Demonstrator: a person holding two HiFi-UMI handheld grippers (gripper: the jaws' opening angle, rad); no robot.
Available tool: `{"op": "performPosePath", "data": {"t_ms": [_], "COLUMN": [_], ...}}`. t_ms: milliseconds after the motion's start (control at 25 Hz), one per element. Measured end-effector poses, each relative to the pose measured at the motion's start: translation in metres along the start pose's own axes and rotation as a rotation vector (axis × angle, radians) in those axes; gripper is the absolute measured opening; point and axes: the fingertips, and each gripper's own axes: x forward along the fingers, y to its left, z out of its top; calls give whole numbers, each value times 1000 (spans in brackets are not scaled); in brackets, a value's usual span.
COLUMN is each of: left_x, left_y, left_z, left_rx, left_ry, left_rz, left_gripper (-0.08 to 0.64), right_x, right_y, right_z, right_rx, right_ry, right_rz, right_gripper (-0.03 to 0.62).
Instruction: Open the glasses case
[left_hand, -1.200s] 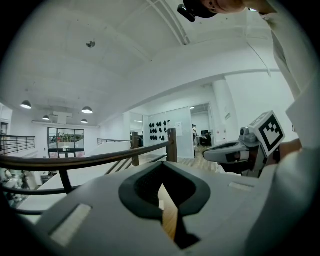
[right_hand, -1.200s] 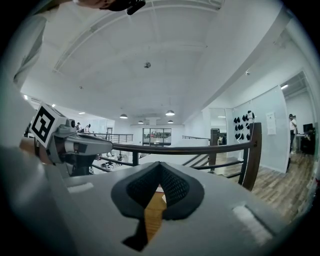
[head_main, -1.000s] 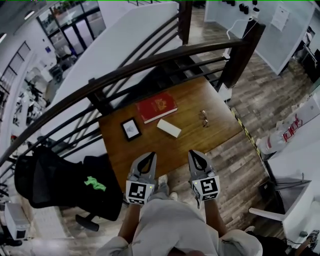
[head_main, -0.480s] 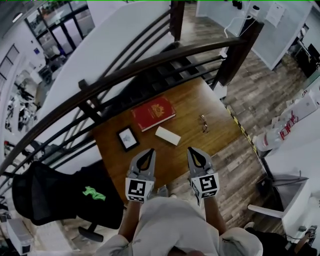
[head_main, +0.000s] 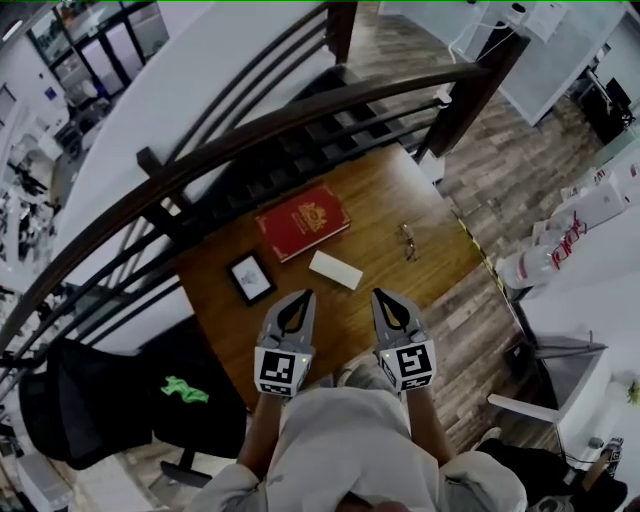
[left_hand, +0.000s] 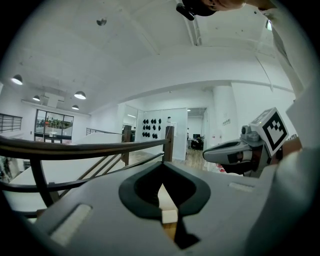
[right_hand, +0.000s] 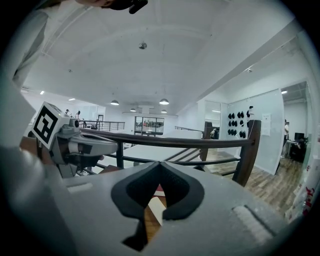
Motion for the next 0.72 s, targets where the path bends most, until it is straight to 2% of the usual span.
{"op": "performPosePath", "data": {"t_ms": [360,720], "left_x": [23,44], "left_y": [12,21], "left_z": [-31,-69], "left_rx": [-27,-56], "left_ry": [49,117], "left_rz": [-23,17], "left_gripper": [20,20], "right_x": [26,58], "right_y": [-5,-8], "right_z": [-21,-53], "right_rx": [-16,-21], "right_ry": [67,148], "right_rz": [7,91], "right_gripper": [3,3]}}
